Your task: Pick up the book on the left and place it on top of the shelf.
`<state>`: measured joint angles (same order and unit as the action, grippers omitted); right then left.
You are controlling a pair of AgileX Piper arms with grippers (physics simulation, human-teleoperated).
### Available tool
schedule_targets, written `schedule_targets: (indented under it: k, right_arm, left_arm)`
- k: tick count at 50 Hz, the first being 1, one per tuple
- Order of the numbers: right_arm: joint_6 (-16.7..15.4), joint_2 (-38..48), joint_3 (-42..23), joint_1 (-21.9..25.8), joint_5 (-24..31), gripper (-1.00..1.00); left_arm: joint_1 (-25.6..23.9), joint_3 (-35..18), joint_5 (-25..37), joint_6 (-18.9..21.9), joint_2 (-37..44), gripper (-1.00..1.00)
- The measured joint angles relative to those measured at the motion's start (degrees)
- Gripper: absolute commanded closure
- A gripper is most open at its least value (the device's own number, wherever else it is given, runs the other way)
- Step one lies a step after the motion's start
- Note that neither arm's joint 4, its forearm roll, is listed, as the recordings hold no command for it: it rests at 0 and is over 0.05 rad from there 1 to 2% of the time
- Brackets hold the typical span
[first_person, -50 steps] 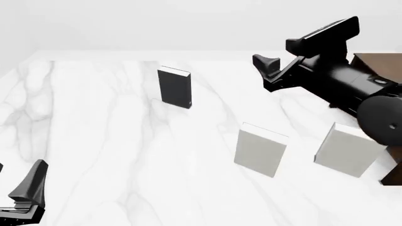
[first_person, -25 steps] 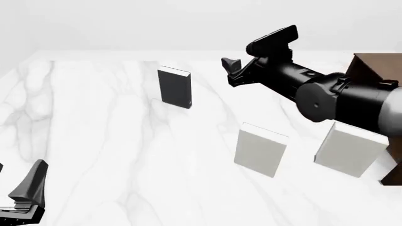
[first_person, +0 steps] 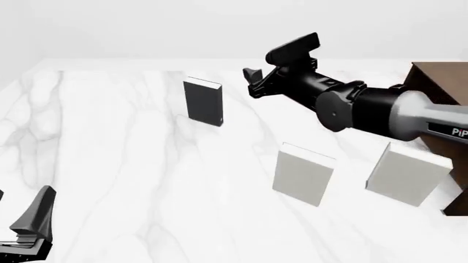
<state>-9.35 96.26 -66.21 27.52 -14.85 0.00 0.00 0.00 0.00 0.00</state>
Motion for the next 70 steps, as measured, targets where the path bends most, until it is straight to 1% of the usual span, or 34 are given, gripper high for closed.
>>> schedule_targets:
  k: [11,48,70]
  right_arm:
    - [0.58,3.7,-3.35,0.38,-0.48,-1.0]
    - [2.74,14.96,-11.56,2.02,-1.19,-1.0]
    - [3.78,20.52,-17.66,2.9,-0.27,-1.0]
  left_arm:
    - [0.0,0.0,0.0,0.0,0.0,-1.0]
    - [0.0,0.0,0.0,0.0,0.0,-1.0]
    - [0.0,0.0,0.0,0.0,0.0,-1.0]
